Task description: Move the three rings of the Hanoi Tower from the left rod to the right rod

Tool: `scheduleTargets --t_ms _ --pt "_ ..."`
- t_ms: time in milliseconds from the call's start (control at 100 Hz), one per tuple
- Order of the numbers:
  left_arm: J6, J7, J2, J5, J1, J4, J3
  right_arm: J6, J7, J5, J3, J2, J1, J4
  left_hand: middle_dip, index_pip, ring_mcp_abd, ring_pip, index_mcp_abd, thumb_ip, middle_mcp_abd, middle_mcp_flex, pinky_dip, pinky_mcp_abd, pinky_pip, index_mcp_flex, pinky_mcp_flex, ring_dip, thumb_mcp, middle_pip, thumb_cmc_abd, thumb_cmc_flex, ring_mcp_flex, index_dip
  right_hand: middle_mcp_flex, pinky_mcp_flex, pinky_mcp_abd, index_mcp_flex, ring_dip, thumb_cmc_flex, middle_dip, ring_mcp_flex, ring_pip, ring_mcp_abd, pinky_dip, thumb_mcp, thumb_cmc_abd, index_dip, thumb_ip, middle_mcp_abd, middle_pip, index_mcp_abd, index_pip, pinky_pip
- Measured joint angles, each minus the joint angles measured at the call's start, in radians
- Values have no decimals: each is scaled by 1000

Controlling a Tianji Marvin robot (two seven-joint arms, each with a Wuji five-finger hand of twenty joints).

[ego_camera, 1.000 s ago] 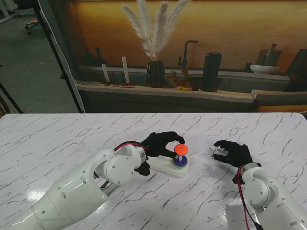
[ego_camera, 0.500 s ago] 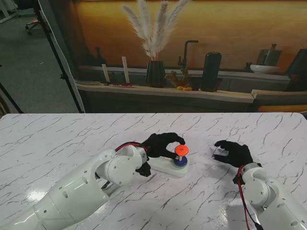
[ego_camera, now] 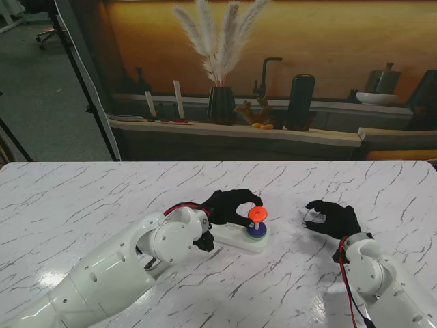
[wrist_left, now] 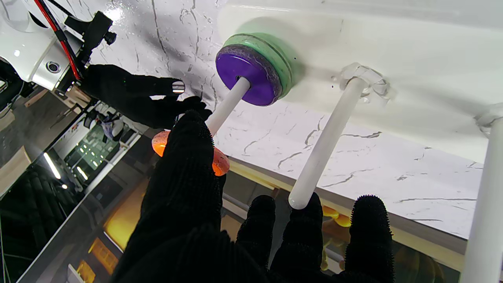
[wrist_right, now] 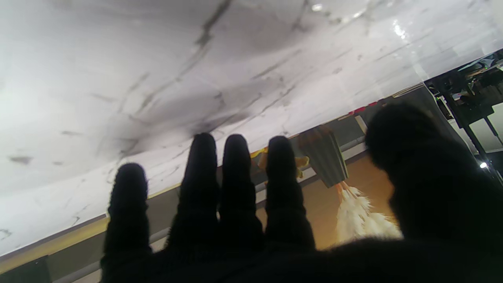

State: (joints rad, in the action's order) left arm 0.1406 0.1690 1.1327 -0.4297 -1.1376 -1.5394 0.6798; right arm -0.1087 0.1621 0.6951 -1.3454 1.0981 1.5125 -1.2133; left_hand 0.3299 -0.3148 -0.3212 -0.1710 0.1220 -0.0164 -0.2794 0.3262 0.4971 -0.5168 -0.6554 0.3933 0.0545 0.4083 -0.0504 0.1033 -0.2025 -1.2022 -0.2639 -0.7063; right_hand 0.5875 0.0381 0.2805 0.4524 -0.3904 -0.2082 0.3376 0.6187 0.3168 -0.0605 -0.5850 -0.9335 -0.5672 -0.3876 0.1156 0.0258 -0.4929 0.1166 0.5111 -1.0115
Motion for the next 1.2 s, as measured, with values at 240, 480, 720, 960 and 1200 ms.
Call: scheduleTargets --t_ms 240,480,720,960,1200 --pt "-2 -1 -1 -13 -1 -2 1 -17 3 32 -8 -1 2 0 0 0 0 0 0 0 0 0 0 0 0 0 0 0 0 0 0 0 0 0 0 1 0 0 0 -2 0 15 16 53 0 -10 0 0 0 0 0 0 10 0" --pt "-4 -1 -1 -21 -1 -3 0 -44 0 79 -21 -11 -2 -1 0 0 0 0 0 0 0 0 0 0 0 0 0 0 0 0 0 0 0 0 0 2 0 0 0 -5 0 17 23 78 0 -10 -12 0 0 0 0 0 10 0" --pt "-5 0 -3 -28 -1 -6 -1 -61 5 103 -25 -17 -10 1 0 0 0 0 0 0 0 0 0 0 0 0 0 0 0 0 0 0 0 0 1 2 0 0 0 -5 0 37 24 78 0 -13 -12 0 0 0 0 0 10 0" --pt "-8 3 -5 -35 0 -10 -1 -65 6 108 -24 -20 -14 1 0 0 0 0 0 0 0 0 0 0 0 0 0 0 0 0 0 0 0 0 1 2 0 0 0 -5 0 37 24 78 0 -13 -12 0 0 0 0 0 10 -1" --pt "-17 4 -7 -48 1 -23 5 -64 4 105 -16 -20 -16 1 0 0 0 0 0 0 0 0 0 0 0 1 0 0 0 0 0 0 0 0 1 2 0 0 0 -5 0 37 24 78 0 -14 -12 0 0 0 0 0 10 -1"
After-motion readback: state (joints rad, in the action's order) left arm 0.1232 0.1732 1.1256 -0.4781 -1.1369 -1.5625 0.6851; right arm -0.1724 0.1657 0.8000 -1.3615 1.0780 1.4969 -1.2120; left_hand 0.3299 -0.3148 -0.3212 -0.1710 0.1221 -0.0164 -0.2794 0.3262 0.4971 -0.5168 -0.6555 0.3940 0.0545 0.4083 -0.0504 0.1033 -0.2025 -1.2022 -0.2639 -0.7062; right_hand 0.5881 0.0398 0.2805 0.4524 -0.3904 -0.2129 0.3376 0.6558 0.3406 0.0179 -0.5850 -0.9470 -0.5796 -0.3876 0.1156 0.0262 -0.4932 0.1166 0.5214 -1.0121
